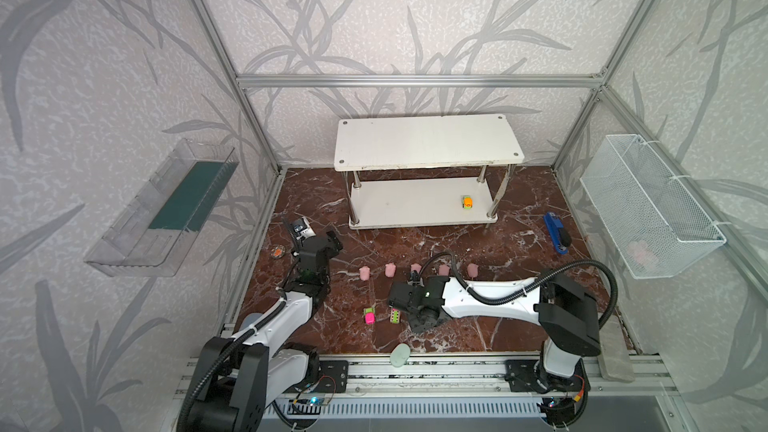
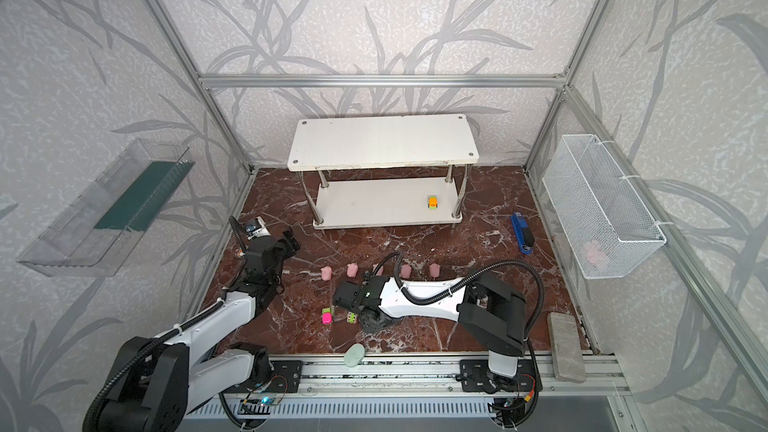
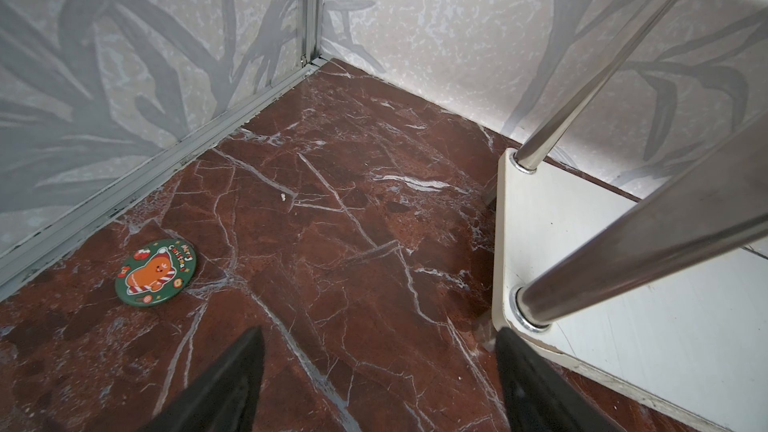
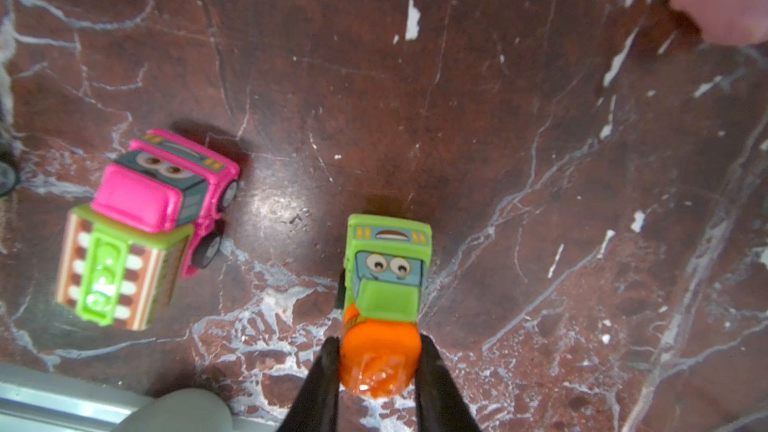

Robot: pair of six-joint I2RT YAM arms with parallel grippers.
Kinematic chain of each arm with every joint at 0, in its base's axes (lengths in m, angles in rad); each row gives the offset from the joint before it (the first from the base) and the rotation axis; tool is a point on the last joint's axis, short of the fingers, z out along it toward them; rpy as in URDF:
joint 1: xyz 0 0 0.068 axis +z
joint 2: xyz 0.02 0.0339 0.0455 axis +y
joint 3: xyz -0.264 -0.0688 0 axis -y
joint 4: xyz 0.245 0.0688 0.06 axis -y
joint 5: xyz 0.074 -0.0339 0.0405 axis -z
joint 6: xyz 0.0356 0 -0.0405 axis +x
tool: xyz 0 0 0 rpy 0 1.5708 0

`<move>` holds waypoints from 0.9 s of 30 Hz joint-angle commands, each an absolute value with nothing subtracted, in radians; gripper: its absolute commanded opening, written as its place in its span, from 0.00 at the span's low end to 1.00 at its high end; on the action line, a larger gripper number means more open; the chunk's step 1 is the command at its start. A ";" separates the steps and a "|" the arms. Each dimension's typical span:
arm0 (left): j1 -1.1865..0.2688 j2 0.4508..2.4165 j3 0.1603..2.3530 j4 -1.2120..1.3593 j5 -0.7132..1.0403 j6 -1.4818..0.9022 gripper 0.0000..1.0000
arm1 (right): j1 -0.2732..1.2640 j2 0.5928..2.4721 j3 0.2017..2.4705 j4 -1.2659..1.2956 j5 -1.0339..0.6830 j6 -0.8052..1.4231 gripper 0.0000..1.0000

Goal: Place and organize the plastic toys onto the shelf
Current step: 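Move the right gripper back and grasp the next orange-and-green truck, then carry the second truck with the right gripper onto the lower shelf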

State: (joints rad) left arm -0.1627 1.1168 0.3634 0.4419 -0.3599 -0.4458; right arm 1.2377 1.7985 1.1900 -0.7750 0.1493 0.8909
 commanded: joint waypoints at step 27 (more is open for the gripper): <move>-0.160 1.109 0.347 0.451 -0.364 -0.463 0.85 | 0.953 1.548 1.294 -0.827 0.401 0.652 0.21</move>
